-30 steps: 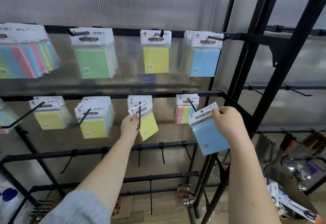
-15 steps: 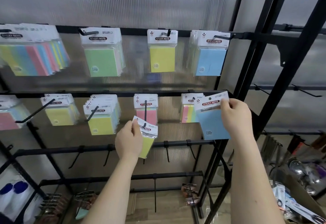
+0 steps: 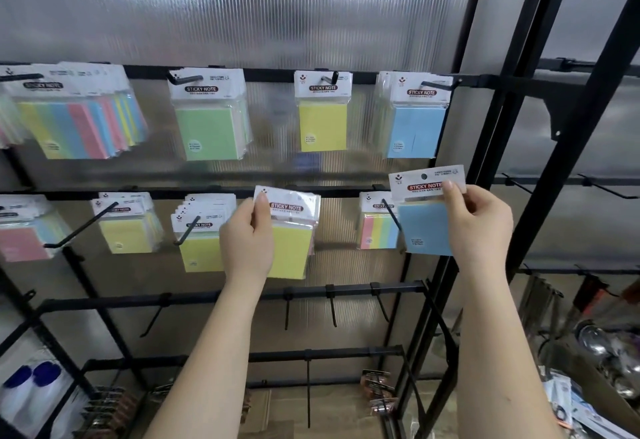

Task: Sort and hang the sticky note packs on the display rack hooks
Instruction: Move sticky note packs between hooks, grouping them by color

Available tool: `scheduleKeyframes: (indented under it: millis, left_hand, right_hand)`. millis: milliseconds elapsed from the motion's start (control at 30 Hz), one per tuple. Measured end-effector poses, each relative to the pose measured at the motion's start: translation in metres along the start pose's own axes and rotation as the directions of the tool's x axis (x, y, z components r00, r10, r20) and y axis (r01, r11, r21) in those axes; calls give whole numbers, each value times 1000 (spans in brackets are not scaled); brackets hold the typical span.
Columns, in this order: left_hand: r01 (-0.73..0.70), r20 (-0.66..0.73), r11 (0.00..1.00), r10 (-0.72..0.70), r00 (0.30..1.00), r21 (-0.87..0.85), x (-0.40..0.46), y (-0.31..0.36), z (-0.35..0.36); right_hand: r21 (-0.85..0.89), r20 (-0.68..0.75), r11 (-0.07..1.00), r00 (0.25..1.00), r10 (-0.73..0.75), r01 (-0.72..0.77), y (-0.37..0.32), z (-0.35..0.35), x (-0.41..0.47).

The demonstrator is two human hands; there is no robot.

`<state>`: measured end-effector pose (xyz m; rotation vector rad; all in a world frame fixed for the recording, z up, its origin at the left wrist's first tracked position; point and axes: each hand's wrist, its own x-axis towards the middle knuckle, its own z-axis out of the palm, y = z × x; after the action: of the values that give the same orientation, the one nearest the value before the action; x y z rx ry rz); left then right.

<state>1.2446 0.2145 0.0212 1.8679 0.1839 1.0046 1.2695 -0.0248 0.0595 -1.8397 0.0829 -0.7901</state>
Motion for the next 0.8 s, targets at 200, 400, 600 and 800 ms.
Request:
scheduleKeyframes:
  millis: [200,400,600,800]
  left_hand:
    - [-130,-14,978,130,991,-163,30,38,7]
    - [-242,-116,934,219,969,-263,57,83,22]
    - [-280,-145,916,247,958,-288,77,104,41]
    - [-281,-184,925,239,954,-255,88,102,48]
  right_hand:
    - [45,-28,999,1000,1,1,-3,-5,7]
    - [66,-42,997,999,-22,25,-4,-5,10]
    - [78,-30,997,999,-19,21,-4,-2,13]
    - [122,-10,992,1000,19,-18,-3,-2,13]
